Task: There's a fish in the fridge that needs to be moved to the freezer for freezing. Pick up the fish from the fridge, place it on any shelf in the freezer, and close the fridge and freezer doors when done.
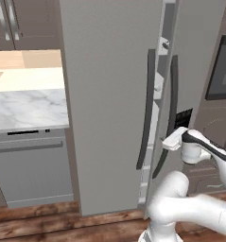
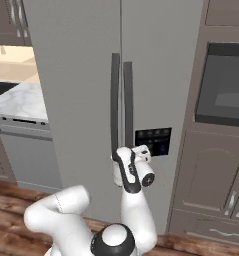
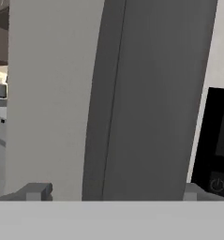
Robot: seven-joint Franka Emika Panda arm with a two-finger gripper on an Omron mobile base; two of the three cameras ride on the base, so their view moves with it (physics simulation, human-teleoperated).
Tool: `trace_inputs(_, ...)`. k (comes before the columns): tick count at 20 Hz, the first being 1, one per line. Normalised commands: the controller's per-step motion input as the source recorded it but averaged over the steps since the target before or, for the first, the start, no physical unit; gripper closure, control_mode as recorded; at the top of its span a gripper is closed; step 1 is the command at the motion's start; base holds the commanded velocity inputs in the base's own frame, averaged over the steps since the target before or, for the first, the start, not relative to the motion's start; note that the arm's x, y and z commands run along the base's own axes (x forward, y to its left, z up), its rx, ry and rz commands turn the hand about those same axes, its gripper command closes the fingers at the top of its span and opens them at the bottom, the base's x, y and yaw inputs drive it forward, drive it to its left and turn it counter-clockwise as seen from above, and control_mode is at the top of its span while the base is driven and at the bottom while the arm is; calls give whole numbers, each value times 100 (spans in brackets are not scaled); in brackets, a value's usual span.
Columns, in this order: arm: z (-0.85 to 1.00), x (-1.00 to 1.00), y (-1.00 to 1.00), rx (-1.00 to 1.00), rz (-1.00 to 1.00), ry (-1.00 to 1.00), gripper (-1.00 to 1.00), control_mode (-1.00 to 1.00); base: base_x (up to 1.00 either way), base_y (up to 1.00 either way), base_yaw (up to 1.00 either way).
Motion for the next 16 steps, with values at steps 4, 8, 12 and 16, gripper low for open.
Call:
trace_inputs(4,6,62,44,-2,0,15,-100,-100,0,0,0)
trace_inputs(8,2,55,37,-2,0,10,-100,-100,0,0,0)
trace_inputs(12,1,51,28,-2,0,8,-100,-100,0,0,0)
trace_inputs(16,2,55,22,-2,0,11,-100,-100,0,0,0)
